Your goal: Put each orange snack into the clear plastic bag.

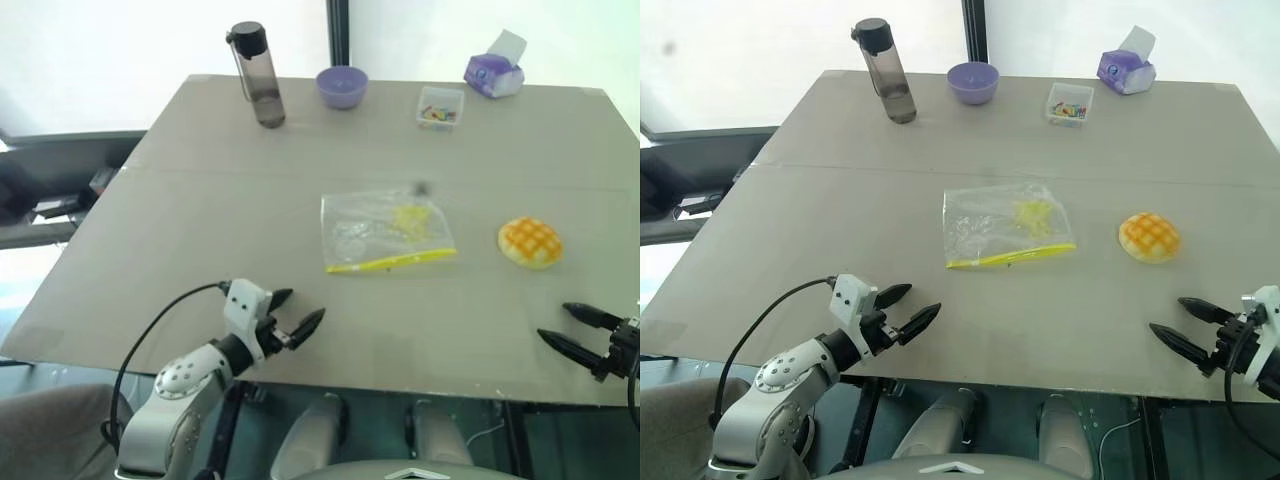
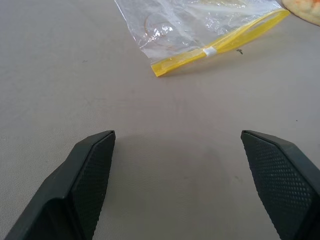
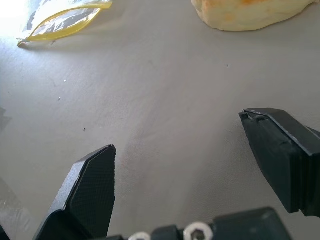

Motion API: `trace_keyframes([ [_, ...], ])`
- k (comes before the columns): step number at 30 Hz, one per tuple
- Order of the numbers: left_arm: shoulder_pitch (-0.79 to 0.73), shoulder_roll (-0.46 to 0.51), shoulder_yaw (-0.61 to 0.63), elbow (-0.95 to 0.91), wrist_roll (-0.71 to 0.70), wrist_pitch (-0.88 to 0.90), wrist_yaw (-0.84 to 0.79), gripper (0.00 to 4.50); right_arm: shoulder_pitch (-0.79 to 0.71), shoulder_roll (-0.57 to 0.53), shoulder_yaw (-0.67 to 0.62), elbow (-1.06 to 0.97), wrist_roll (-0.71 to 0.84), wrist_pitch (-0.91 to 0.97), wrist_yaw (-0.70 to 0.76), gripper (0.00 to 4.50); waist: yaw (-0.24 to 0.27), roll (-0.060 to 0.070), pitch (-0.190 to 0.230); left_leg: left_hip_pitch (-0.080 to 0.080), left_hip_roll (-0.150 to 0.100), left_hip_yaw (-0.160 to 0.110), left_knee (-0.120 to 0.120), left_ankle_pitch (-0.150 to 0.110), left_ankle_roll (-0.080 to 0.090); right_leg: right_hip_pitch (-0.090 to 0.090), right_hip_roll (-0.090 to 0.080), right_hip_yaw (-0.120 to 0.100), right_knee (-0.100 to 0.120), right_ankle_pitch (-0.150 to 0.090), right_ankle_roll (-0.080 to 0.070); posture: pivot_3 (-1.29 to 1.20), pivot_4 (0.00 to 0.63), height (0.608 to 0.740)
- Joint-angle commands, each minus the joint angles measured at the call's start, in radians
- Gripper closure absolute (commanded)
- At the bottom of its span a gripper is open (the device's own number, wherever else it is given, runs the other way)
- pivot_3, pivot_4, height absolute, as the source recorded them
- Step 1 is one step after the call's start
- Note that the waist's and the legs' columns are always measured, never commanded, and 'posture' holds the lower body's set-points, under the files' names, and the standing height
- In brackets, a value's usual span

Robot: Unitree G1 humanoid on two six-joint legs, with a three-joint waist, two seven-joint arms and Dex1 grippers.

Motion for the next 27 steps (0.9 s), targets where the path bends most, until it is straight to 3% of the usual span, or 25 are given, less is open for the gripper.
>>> trace_keyframes([
  [1, 0.007, -0.001, 0.005, -0.049, -0.037, -0.006, -0.006, 0.24, -0.024, -0.01, -0.027, 0.008, 0.015, -0.027, 0.025, 0.0, 0.0, 0.0, 0.0, 0.0, 0.0, 0.0, 0.0, 0.0, 0.0, 0.0, 0.0, 0.0, 0.0, 0.0, 0.0, 0.0, 0.15, 0.739],
  [22, -0.036, 0.001, -0.003, -0.02, -0.063, -0.022, -0.012, 0.24, -0.025, 0.021, -0.009, -0.042, 0.013, -0.041, 0.019, 0.0, 0.0, 0.0, 0.001, 0.0, 0.0, 0.0, 0.0, 0.001, 0.002, 0.0, 0.0, 0.0, 0.0, 0.0, 0.0, 0.0, 0.15, 0.739],
  [27, -0.141, -0.031, 0.062, 0.045, -0.133, 0.106, 0.074, 0.24, -0.03, 0.007, 0.051, -0.192, -0.004, -0.096, 0.067, 0.0, 0.0, 0.0, 0.001, 0.0, 0.0, 0.0, 0.0, 0.001, 0.001, 0.0, 0.0, 0.0, 0.001, 0.0, 0.0, 0.0, 0.15, 0.739],
])
